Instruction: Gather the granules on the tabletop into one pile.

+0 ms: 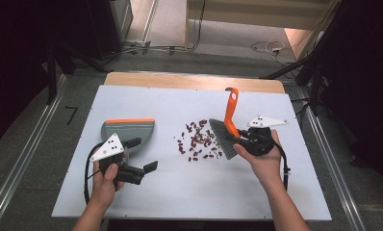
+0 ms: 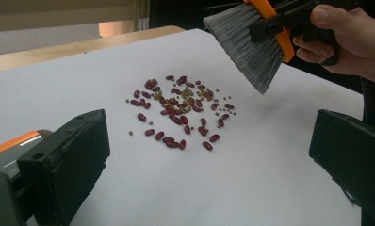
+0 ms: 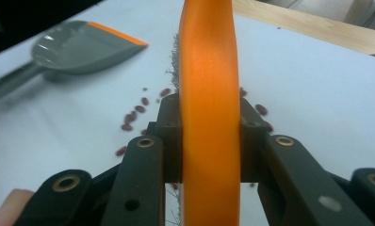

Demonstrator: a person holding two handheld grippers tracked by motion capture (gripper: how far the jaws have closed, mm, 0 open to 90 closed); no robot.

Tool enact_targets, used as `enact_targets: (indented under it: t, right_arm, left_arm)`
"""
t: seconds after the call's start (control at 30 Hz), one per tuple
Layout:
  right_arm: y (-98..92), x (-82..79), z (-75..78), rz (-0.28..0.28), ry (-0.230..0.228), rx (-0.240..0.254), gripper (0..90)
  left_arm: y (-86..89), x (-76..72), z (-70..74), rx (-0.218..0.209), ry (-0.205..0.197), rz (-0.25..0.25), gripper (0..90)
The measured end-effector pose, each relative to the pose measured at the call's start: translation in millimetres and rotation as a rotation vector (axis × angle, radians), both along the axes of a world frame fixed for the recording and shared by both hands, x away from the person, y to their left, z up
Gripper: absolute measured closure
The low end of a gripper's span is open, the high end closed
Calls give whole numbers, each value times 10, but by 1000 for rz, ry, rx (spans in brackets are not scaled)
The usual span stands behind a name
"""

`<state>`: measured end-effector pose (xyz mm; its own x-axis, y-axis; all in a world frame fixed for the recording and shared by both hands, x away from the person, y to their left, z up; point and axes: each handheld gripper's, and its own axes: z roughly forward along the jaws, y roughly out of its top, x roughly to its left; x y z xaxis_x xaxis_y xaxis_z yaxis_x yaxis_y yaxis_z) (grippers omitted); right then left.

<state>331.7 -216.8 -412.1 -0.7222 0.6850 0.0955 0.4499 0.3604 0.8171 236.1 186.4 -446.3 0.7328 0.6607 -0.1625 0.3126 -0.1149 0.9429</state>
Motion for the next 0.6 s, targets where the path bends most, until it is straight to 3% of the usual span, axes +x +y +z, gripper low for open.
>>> enact_targets:
  t: [0.3, 0.53, 0.6]
  right_arm:
    - [13, 310, 0, -78, 19, -143, 683]
    - [88, 565, 17, -103, 21, -250, 683]
    - [88, 565, 17, -103, 21, -250, 683]
  left_arm:
    - [33, 14, -6, 4, -10, 10, 0]
    - [44, 34, -25, 7, -1, 9, 0]
    - [41, 44, -36, 8, 2, 9, 0]
